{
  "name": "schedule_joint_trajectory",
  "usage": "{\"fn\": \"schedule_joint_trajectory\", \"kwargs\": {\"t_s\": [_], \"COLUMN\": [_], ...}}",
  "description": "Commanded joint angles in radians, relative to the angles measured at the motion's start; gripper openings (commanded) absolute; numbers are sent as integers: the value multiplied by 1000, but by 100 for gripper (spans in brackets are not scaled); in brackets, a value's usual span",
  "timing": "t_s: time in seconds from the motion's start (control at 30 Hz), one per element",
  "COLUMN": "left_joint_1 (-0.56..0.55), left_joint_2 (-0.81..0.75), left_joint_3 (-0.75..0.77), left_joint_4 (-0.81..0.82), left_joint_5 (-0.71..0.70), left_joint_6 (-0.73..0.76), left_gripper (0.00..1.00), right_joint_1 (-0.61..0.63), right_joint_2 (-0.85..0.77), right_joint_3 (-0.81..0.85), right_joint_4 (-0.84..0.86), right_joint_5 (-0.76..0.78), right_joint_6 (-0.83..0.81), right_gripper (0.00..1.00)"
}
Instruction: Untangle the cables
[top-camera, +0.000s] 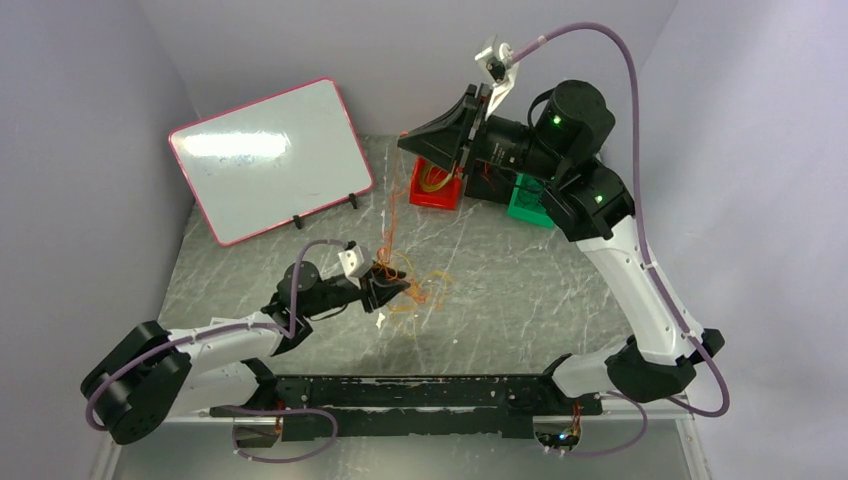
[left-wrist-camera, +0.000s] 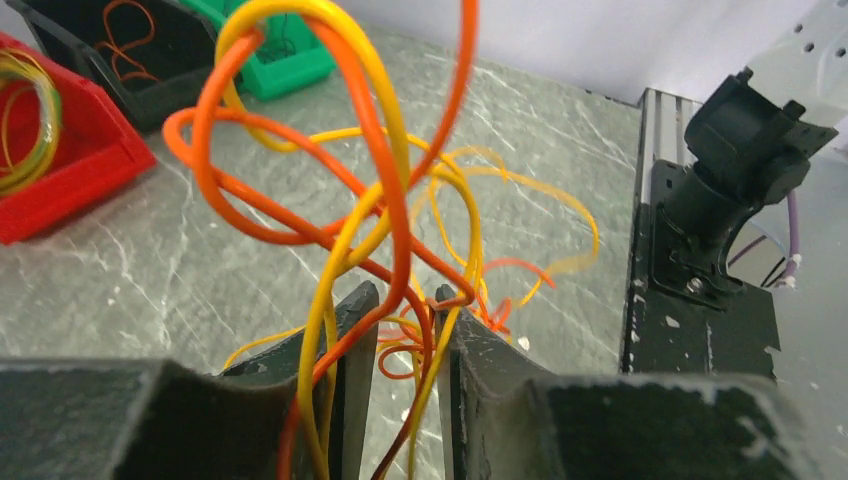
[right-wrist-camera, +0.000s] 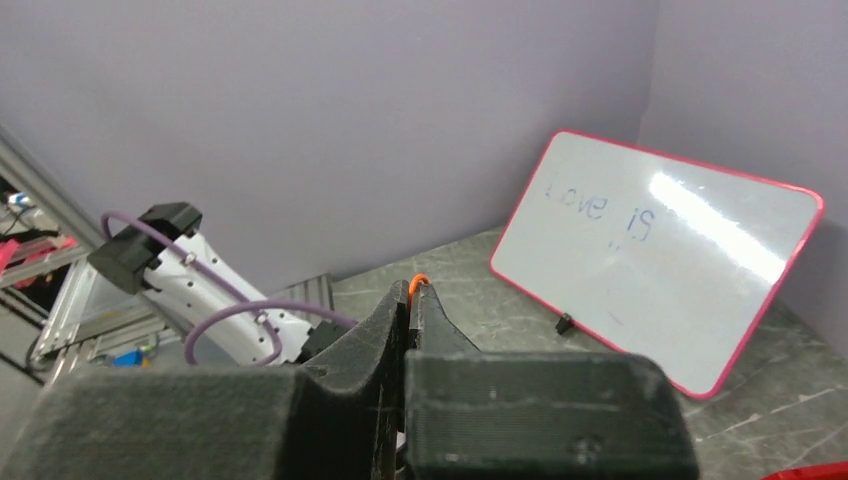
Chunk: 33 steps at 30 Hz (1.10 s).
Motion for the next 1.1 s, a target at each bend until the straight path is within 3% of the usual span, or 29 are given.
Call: {"fn": "schedule_joint_trajectory", "kwargs": {"t_s": [0.0, 0.13, 0.3, 0.53, 0.8, 0.87, 0.93, 1.0, 1.07], "left_joint_1": [-25, -32, -34, -34, -34, -34, -34, -32, -33], "left_joint_2": [-34, -40, -38, -34, -181, -219, -245, -257, -265], "left_joint_3": [-44, -60, -56, -66, 9, 32, 48, 64, 74], "left_joint_4": [-26, -37, -78, -87, -297, -358, -403, -438, -465], "left_joint_5": [-37, -65, -81, -88, -194, -230, -250, -258, -256], "left_joint_6": [-17, -26, -25, -42, -7, 0, 13, 23, 31], "left_gripper": [33, 31, 7, 8, 31, 30, 21, 14, 14], "right_joint_1": [4, 3, 3, 3, 1, -11, -46, -112, -199], "right_joint_2": [-23, -18, -14, 20, 72, 98, 119, 137, 146], "right_joint_3": [48, 79, 111, 209, 153, 138, 112, 80, 32], "right_joint_4": [62, 84, 75, -2, -137, -167, -169, -158, -125], "right_joint_5": [94, 83, 128, 290, 605, 681, 720, 703, 656], "right_joint_6": [12, 34, 22, -66, -156, -174, -174, -145, -108], "right_gripper": [0, 0, 0, 0, 0, 0, 0, 0, 0]}}
